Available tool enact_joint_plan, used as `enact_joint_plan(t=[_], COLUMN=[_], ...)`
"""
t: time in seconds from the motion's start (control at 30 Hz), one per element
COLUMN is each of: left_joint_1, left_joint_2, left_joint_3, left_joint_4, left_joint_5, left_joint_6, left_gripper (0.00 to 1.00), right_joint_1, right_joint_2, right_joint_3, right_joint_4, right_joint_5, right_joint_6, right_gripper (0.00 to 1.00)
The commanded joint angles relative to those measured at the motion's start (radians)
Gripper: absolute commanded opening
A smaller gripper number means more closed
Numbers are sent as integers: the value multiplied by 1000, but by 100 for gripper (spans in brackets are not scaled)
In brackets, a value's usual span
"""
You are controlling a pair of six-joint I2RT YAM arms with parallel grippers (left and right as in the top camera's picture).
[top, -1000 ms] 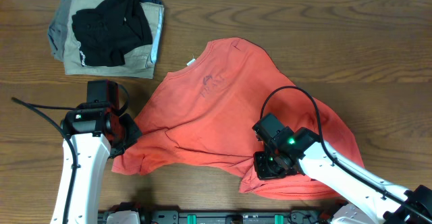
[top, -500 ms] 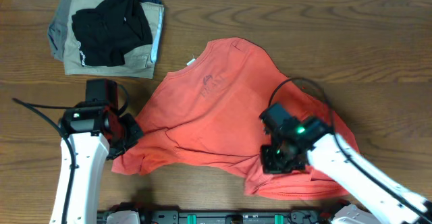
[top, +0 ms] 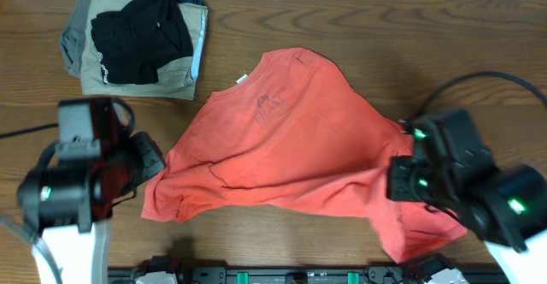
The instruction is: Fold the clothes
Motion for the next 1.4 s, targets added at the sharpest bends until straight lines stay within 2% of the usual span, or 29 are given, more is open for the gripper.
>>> enact_joint_plan(t=[0.0, 0.13, 0.2, 0.33, 0.47, 0.73, 0.9, 1.2, 1.37], left_joint_1=[5, 5, 5, 4, 4, 4, -11, -142, -167], left_joint_2=[-14, 42, 95, 207, 316, 483, 533, 536, 537], left_joint_3=[14, 11, 11, 11, 8, -44, -130, -328, -407], left_joint_4=[-9, -45, -65, -102, -108, -53, -1, 154, 212], left_joint_5=[-1, -1, 0, 0, 2, 17, 213, 214, 180], left_joint_6=[7, 31, 53, 64, 94, 101, 217, 150, 90], left_gripper=[44, 62, 67, 70, 80, 82, 82, 82, 82], right_joint_1=[-31, -75, -111, -204, -294, -401, -402, -402, -402], right_joint_2=[-47, -99, -120, -138, -137, -136, -115, -69, -63], right_joint_3=[34, 35, 40, 78, 147, 209, 207, 207, 206], right_joint_4=[-25, -60, -67, -69, -79, -93, -120, -126, -127], right_joint_5=[100, 183, 212, 234, 236, 220, 178, 177, 159], right_joint_6=[-27, 4, 3, -2, -46, -92, -118, -117, -118], right_gripper=[1, 1, 1, 1, 1, 1, 1, 1, 1])
